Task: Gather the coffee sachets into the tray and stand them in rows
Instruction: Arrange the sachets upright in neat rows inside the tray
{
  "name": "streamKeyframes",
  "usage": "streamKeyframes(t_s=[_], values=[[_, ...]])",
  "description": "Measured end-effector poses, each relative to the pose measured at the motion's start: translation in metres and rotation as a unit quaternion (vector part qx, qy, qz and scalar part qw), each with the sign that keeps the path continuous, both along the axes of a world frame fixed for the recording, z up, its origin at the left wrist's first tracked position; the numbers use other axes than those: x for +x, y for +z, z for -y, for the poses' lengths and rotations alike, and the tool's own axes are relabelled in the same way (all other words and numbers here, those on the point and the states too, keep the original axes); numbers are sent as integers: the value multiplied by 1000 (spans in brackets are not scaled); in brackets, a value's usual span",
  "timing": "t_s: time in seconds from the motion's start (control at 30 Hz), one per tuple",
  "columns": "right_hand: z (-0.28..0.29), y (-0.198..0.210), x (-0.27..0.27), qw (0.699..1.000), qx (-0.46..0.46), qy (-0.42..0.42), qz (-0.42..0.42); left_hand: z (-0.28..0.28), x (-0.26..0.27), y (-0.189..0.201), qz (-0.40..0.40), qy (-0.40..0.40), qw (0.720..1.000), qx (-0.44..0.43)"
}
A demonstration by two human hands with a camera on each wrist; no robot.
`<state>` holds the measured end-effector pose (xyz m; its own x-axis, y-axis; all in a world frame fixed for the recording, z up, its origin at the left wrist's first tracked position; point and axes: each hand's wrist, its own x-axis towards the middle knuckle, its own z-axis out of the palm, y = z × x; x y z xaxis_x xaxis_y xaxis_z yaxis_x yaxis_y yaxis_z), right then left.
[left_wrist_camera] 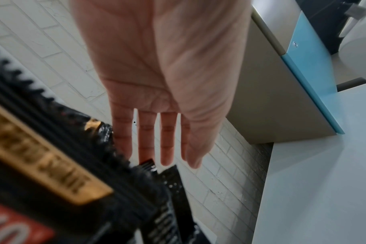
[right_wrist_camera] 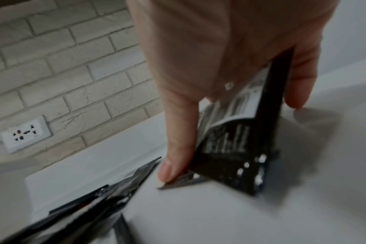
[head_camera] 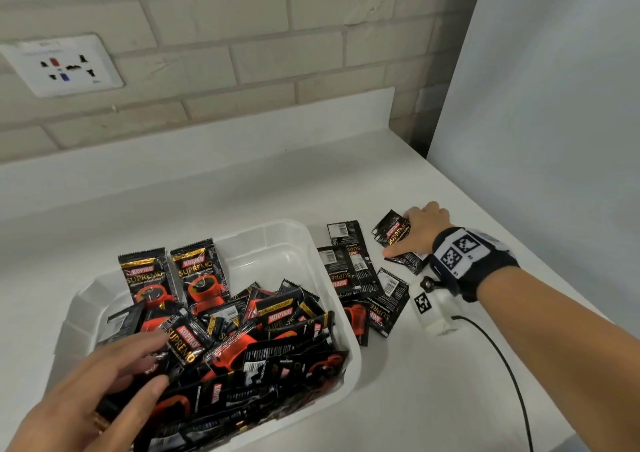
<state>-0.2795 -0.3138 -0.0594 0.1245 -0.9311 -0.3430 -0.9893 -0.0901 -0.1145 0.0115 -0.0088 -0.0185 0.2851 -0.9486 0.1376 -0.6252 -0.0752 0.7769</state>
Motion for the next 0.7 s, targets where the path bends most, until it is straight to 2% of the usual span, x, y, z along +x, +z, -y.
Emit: streamKeyframes(t_s=[0.1,0.3,0.4,0.5,0.6,0.7], values=[[-2,3,0,1000,0,-15,5,-5,13,-13,-28,18,999,4],[-4,4,0,993,63,-45,91,-2,1,0,22,-9,1000,5],[-8,5,-1,993,65,-21,94,0,1,4,37,-17,999,-4],[-15,11,-3,992,43,-5,116,2,-2,4,47,-13,999,-17],[-27,33,0,982,-23,-5,185,9,-13,10,52,-13,998,-38],[-61,72,19,953,-67,60,291,25,-32,23,-18,-16,999,-47]])
